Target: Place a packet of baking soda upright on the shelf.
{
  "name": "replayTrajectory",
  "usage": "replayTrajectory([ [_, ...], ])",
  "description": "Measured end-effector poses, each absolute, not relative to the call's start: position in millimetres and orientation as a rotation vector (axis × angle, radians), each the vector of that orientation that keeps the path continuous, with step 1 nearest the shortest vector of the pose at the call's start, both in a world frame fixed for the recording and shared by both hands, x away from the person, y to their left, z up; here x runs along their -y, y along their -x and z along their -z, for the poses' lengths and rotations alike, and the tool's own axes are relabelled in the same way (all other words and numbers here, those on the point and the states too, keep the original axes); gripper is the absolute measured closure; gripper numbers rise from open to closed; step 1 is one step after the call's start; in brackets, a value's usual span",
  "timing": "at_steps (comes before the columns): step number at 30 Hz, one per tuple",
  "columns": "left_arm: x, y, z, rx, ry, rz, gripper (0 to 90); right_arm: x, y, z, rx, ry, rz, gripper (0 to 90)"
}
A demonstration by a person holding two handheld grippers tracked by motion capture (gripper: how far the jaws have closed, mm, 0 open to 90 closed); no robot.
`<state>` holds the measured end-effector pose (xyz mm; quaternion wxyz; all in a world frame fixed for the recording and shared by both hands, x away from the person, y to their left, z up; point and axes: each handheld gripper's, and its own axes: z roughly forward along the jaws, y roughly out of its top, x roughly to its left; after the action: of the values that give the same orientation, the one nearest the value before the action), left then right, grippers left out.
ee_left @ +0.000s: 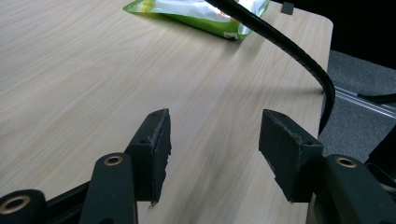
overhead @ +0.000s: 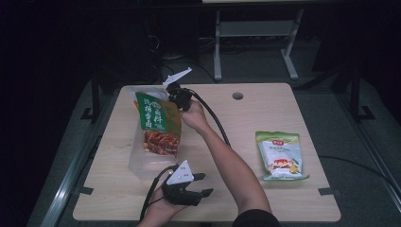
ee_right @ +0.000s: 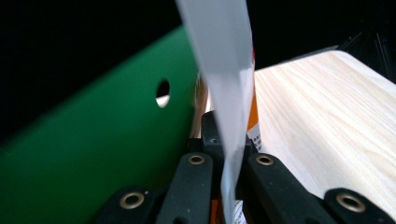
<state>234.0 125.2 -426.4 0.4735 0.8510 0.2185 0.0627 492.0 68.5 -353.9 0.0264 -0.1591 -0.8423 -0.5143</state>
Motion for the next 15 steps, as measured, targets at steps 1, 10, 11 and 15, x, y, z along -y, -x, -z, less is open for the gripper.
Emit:
replayTrajectory([
  [1, -125.4, -233.8, 426.3, -0.535, -2.081, -0.153, 42.9, -70.0, -490.6, 354.6, 2.617, 0.497, 1.574, 89.8],
  [10, -127.5, -232.8, 426.2, -0.543, -2.079, -0.159, 42.5, -66.2, -486.6, 359.7, 2.750, 0.484, 1.379, 86.0],
  [11, -127.7, -233.1, 426.2, -0.543, -2.082, -0.160, 42.5, -64.4, -485.6, 360.3, 2.747, 0.491, 1.374, 86.2],
  [15, -127.9, -233.7, 426.3, -0.536, -2.088, -0.164, 42.3, -63.1, -485.9, 359.8, 2.773, 0.515, 1.319, 79.6],
])
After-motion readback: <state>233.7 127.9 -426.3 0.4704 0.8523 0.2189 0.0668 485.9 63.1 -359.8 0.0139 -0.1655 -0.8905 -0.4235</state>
